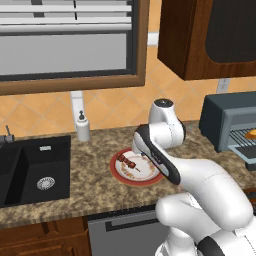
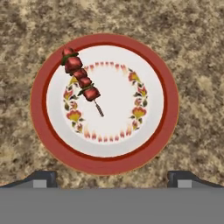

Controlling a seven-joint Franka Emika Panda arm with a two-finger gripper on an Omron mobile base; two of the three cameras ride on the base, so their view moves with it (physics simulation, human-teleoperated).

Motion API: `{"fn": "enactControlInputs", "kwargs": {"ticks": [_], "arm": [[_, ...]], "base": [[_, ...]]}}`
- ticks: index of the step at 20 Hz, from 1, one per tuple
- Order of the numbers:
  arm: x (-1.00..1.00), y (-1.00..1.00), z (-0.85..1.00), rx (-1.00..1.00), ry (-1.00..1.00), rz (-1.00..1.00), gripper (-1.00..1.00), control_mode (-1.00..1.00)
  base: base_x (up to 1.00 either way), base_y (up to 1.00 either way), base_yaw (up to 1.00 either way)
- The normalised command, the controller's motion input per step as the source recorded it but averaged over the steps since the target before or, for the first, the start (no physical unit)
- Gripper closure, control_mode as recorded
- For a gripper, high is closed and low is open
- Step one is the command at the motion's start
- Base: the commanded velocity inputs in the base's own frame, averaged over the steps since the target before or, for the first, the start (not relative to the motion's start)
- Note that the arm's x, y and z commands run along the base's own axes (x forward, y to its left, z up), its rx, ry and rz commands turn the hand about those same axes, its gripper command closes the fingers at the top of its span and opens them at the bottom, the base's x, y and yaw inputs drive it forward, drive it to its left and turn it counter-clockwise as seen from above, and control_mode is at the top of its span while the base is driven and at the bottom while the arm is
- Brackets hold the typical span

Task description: Pick up the kebab skewer and baguette bread, and place them inside the toaster oven. Close the toaster oven door and start by setting the timer.

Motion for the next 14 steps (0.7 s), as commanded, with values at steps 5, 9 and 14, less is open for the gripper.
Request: {"fn": "enactControlInputs", "kwargs": {"ticks": [5,9,14], "arm": [[0.32,0.62,-0.31,0.0,0.02,0.1,-1.0,-1.0],[0.44,0.28,-0.38,0.0,0.06,0.16,-1.0,-1.0],[0.62,0.11,-0.44,0.0,0.02,0.15,-1.0,-1.0]], "base": [[0.0,0.0,0.0],[0.0,0.0,0.0],[0.0,0.0,0.0]]}}
